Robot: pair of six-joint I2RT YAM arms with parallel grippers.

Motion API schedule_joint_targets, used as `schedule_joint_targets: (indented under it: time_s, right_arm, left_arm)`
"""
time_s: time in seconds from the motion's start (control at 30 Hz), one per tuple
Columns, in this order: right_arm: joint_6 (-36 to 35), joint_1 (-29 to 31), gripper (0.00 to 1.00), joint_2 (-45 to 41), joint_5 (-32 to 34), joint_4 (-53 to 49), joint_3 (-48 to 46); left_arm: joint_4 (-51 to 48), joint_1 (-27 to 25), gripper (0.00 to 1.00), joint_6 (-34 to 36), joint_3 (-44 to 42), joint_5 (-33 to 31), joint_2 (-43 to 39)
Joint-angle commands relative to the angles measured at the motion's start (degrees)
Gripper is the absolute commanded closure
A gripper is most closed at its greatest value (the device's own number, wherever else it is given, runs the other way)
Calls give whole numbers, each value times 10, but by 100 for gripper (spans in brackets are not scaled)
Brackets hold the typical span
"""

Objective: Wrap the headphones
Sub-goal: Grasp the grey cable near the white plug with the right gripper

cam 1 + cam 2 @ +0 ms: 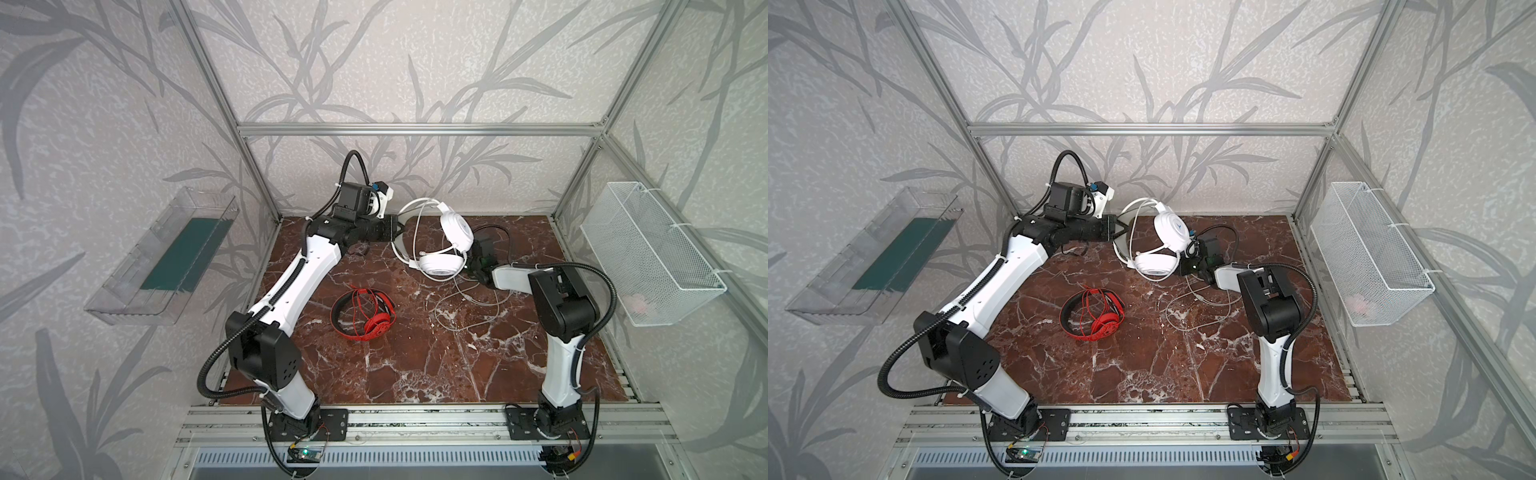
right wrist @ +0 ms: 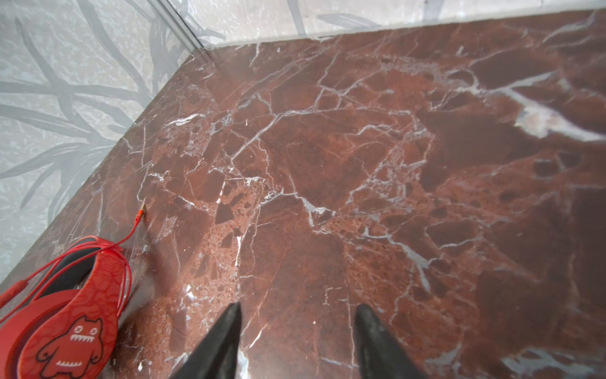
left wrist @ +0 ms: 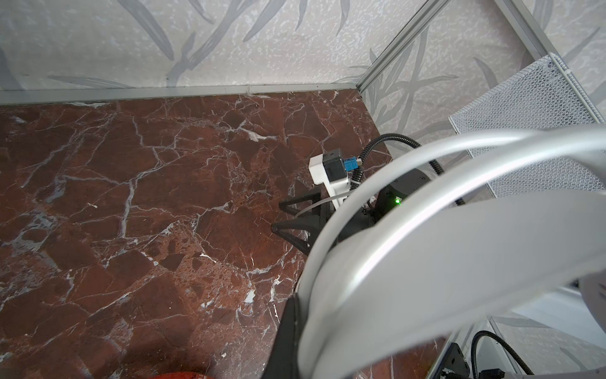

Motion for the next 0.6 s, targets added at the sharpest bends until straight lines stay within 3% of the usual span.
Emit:
schedule_joint_targets:
  time_s: [0.0, 0.2, 0.33, 0.57]
  right_arm:
    - [24, 1, 51, -5, -16, 41, -3]
    - [27, 1, 76, -50, -19, 61, -70]
    - [20, 1, 84, -80, -18, 55, -102]
    - [6, 1, 89, -135, -38, 32, -123]
  left_arm:
    - [21, 1, 100, -20, 22, 8, -32]
    - [42, 3, 100, -36, 30, -20, -35]
    - [49, 9, 100, -44, 43, -39, -34]
    - [53, 28, 100, -60, 84, -65, -24]
